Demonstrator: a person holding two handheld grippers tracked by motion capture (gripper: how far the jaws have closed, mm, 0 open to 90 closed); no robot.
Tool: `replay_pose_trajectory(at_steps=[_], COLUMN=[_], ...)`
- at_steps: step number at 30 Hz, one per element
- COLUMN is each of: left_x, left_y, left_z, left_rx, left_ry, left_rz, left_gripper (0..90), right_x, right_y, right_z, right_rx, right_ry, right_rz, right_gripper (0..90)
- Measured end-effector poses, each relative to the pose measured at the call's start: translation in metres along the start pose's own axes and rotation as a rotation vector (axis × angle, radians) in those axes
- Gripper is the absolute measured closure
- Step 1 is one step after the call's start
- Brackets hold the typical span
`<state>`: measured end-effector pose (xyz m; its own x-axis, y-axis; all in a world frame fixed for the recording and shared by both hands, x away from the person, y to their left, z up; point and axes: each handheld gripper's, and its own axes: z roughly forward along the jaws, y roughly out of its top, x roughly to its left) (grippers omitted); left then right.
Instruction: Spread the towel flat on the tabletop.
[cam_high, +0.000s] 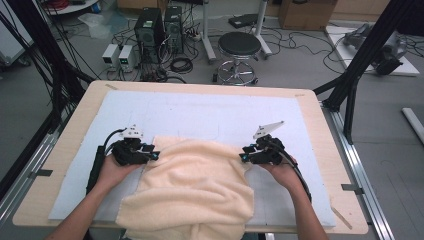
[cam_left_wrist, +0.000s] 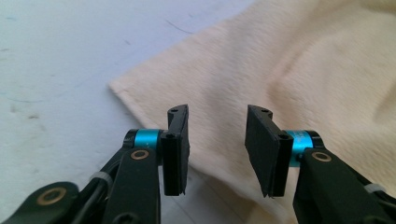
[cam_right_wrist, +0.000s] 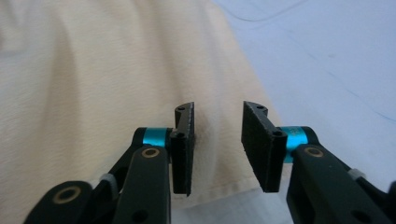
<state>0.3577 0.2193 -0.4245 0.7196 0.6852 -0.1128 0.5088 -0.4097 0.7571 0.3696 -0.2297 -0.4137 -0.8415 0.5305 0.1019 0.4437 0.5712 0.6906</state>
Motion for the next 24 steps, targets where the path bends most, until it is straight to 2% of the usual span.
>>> replay_pose_trajectory(at_steps=[3, 4, 7, 9, 12, 14, 15, 16, 18, 20, 23, 24], left_x=[0.007, 0.008, 0.007, 0.004, 0.004, 0.003, 0.002, 0.001, -0.001, -0.004, -0.003, -0.001], left_y=[-0.002, -0.002, -0.004, -0.004, -0.003, -0.003, -0.003, -0.002, -0.002, -0.001, 0.002, 0.004], left_z=[0.007, 0.010, 0.018, 0.018, 0.018, 0.018, 0.018, 0.018, 0.018, 0.017, 0.014, 0.013], left_rx=[-0.007, -0.003, 0.017, 0.017, 0.024, 0.031, 0.031, 0.034, 0.033, 0.051, 0.050, 0.041], left_ry=[0.016, 0.020, 0.022, 0.034, 0.058, 0.085, 0.096, 0.102, 0.107, 0.109, 0.110, 0.105], left_rz=[-0.018, -0.020, 0.001, 0.018, 0.028, 0.040, 0.046, 0.050, 0.049, 0.048, 0.049, 0.034], left_gripper=[57.9, 58.0, 57.4, 56.2, 61.4, 70.2, 74.1, 77.3, 84.0, 86.6, 87.3, 87.4], right_x=[-0.005, -0.006, -0.004, 0.000, 0.003, 0.003, 0.003, 0.004, 0.007, 0.009, 0.011, 0.010], right_y=[-0.003, -0.004, -0.004, -0.004, -0.003, -0.003, -0.003, -0.002, 0.000, 0.001, 0.002, 0.003], right_z=[0.003, 0.005, 0.012, 0.018, 0.019, 0.018, 0.018, 0.019, 0.019, 0.018, 0.009, 0.005], right_rx=[0.026, 0.029, 0.060, 0.091, 0.097, 0.099, 0.104, 0.105, 0.115, 0.117, 0.095, 0.083], right_ry=[-0.003, 0.006, 0.035, 0.044, 0.003, -0.013, -0.011, -0.019, -0.024, -0.013, 0.005, 0.011], right_rz=[0.020, 0.043, 0.034, 0.005, -0.014, -0.013, -0.029, -0.035, -0.061, -0.067, -0.066, -0.059], right_gripper=[57.8, 56.2, 51.6, 50.4, 59.9, 71.5, 76.6, 78.9, 82.0, 83.0, 83.6, 83.8])
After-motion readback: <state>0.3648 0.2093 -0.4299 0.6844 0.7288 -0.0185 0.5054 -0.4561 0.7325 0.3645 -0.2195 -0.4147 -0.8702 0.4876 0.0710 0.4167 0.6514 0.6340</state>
